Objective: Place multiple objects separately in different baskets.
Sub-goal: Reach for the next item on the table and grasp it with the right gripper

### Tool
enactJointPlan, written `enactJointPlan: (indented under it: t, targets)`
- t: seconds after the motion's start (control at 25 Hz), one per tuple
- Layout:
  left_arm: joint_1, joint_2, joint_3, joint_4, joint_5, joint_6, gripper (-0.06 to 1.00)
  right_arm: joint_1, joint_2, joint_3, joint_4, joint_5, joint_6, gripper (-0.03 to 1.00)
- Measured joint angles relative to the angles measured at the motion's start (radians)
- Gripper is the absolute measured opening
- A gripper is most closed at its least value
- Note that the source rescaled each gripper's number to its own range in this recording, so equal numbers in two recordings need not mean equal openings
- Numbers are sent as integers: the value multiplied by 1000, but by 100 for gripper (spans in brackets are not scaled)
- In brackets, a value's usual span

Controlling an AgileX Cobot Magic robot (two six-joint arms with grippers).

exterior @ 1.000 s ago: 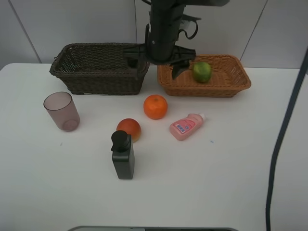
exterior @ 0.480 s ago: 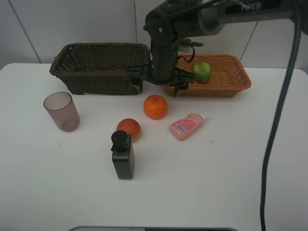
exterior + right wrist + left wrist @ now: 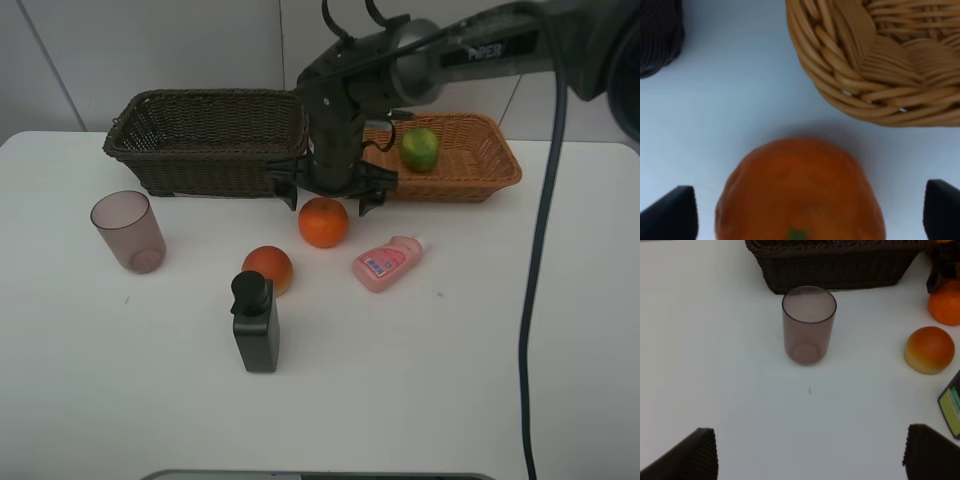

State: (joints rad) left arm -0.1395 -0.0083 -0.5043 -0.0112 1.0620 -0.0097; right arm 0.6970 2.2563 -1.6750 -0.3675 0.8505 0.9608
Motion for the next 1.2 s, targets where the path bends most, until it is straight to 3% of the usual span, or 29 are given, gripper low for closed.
enactJointPlan:
  t: [0.8,0.88,1.04,1.2]
  targets:
    - [0,0,0,0,0,0,96,0,77,0,19,-44,5,99]
    - [0,0,0,0,0,0,96,0,77,0,19,-42,5,91]
    - [0,0,0,0,0,0,96,0,77,0,19,-43,5,46]
    - [0,0,0,0,0,0,96,0,77,0,19,-43,5,47]
